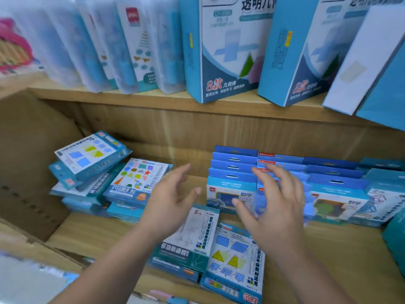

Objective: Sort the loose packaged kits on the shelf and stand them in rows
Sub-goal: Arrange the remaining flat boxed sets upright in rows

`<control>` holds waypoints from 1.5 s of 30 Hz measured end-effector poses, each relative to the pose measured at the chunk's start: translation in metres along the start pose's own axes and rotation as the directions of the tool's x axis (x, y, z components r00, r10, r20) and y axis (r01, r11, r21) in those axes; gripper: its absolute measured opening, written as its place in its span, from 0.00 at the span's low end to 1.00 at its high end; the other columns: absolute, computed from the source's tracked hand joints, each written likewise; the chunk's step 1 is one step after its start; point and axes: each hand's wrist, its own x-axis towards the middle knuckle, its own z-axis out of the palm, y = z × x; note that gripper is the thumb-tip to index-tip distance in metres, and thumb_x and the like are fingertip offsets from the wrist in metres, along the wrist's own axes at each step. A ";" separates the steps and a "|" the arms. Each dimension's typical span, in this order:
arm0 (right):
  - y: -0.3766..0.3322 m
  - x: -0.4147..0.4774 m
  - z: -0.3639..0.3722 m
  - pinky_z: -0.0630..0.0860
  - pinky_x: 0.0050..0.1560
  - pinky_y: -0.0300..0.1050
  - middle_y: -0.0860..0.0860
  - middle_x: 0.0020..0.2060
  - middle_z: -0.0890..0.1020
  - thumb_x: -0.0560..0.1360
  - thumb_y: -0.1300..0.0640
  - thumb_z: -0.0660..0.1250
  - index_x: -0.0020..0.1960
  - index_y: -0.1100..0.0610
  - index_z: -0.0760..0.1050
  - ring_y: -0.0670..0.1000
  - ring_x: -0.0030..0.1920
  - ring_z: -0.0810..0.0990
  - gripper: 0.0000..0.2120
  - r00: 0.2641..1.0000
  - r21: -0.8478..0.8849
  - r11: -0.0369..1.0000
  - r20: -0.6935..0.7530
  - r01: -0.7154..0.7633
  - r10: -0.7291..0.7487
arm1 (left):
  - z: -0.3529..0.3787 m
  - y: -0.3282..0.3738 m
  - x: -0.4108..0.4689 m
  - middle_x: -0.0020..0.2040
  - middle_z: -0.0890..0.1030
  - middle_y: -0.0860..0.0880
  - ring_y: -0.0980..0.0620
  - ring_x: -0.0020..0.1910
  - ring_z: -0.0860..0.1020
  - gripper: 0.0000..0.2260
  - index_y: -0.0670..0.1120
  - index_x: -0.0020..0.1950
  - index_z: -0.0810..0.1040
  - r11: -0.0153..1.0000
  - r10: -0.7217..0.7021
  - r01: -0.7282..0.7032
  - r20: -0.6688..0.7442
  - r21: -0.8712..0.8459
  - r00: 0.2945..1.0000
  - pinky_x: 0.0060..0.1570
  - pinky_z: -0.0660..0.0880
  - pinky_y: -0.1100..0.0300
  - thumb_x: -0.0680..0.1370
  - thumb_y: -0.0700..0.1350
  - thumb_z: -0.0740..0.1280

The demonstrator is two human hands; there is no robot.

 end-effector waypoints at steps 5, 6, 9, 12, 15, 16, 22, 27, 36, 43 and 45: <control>-0.046 0.016 0.037 0.65 0.61 0.40 0.43 0.60 0.74 0.73 0.39 0.65 0.62 0.49 0.78 0.47 0.63 0.70 0.22 0.968 0.286 0.958 0.228 0.032 -0.100 | -0.067 -0.012 -0.021 0.55 0.78 0.58 0.63 0.54 0.76 0.13 0.51 0.61 0.79 0.978 0.098 -0.035 -0.299 0.208 0.949 0.50 0.70 0.72 0.76 0.46 0.72; -0.053 0.017 0.046 0.67 0.59 0.40 0.41 0.59 0.73 0.73 0.38 0.65 0.61 0.48 0.78 0.45 0.62 0.70 0.21 0.954 0.315 0.949 0.279 0.020 -0.113 | -0.080 -0.015 -0.025 0.54 0.78 0.58 0.62 0.53 0.75 0.13 0.51 0.61 0.79 0.969 0.098 -0.012 -0.337 0.247 0.936 0.51 0.70 0.70 0.76 0.46 0.72; -0.066 0.019 0.071 0.71 0.59 0.42 0.37 0.55 0.71 0.72 0.39 0.68 0.60 0.46 0.78 0.44 0.59 0.71 0.20 0.914 0.339 0.940 0.375 0.021 -0.155 | -0.113 -0.029 -0.028 0.53 0.77 0.55 0.53 0.54 0.75 0.15 0.48 0.59 0.79 0.921 0.126 0.061 -0.445 0.384 0.887 0.55 0.70 0.58 0.74 0.50 0.74; -0.081 0.028 0.091 0.70 0.61 0.43 0.37 0.58 0.71 0.70 0.38 0.72 0.63 0.45 0.76 0.46 0.62 0.72 0.24 0.851 0.317 0.949 0.496 0.008 -0.173 | -0.143 -0.046 -0.025 0.58 0.78 0.48 0.45 0.58 0.74 0.23 0.47 0.60 0.78 0.849 0.124 0.162 -0.487 0.503 0.864 0.60 0.64 0.55 0.70 0.57 0.71; -0.096 0.046 0.103 0.64 0.61 0.40 0.40 0.67 0.69 0.66 0.36 0.76 0.69 0.43 0.71 0.46 0.67 0.67 0.35 0.772 0.272 0.962 0.618 -0.033 -0.148 | -0.164 -0.057 -0.013 0.63 0.75 0.45 0.45 0.63 0.70 0.30 0.47 0.64 0.76 0.821 0.081 0.206 -0.466 0.532 0.881 0.64 0.62 0.52 0.68 0.62 0.70; -0.101 0.053 0.107 0.62 0.62 0.38 0.41 0.69 0.66 0.64 0.35 0.77 0.71 0.43 0.69 0.46 0.70 0.64 0.39 0.739 0.252 0.967 0.660 -0.045 -0.137 | -0.169 -0.060 -0.008 0.65 0.74 0.44 0.45 0.65 0.68 0.32 0.47 0.66 0.75 0.828 0.059 0.206 -0.447 0.522 0.893 0.66 0.61 0.51 0.67 0.64 0.69; -0.132 0.076 0.128 0.58 0.76 0.48 0.45 0.78 0.57 0.58 0.33 0.80 0.76 0.38 0.60 0.52 0.78 0.55 0.51 0.600 0.153 0.985 0.797 -0.080 -0.075 | -0.189 -0.084 0.017 0.78 0.59 0.40 0.41 0.76 0.56 0.42 0.52 0.75 0.66 0.847 -0.148 0.266 -0.277 0.461 0.949 0.74 0.56 0.45 0.65 0.68 0.70; -0.149 0.072 0.141 0.54 0.74 0.47 0.49 0.81 0.51 0.59 0.35 0.81 0.77 0.36 0.57 0.53 0.80 0.49 0.53 0.563 0.040 0.995 0.827 -0.096 0.022 | -0.200 -0.107 0.028 0.79 0.57 0.37 0.39 0.78 0.54 0.42 0.54 0.75 0.66 0.864 -0.149 0.220 -0.189 0.453 0.971 0.75 0.55 0.45 0.66 0.66 0.74; -0.165 0.057 0.148 0.63 0.69 0.47 0.48 0.71 0.62 0.54 0.34 0.80 0.77 0.36 0.55 0.53 0.71 0.61 0.57 0.679 -0.110 0.994 0.730 0.007 0.076 | -0.214 -0.129 0.045 0.69 0.69 0.43 0.39 0.67 0.65 0.44 0.55 0.73 0.68 0.894 -0.090 0.148 -0.154 0.424 0.984 0.69 0.63 0.47 0.59 0.63 0.75; -0.151 0.038 0.082 0.67 0.70 0.49 0.44 0.67 0.62 0.52 0.35 0.79 0.75 0.35 0.58 0.48 0.68 0.60 0.56 0.767 -0.109 0.992 0.630 -0.064 0.119 | -0.210 -0.105 0.034 0.66 0.69 0.44 0.40 0.66 0.65 0.41 0.51 0.71 0.72 0.945 0.097 -0.015 -0.235 0.328 0.967 0.68 0.62 0.50 0.61 0.58 0.80; -0.138 0.031 0.050 0.66 0.70 0.48 0.42 0.67 0.62 0.52 0.35 0.79 0.74 0.34 0.58 0.47 0.68 0.60 0.55 0.775 -0.124 0.988 0.613 -0.095 0.151 | -0.203 -0.092 0.026 0.66 0.69 0.45 0.42 0.66 0.65 0.41 0.50 0.70 0.72 0.951 0.162 -0.097 -0.207 0.294 0.965 0.65 0.61 0.54 0.59 0.60 0.77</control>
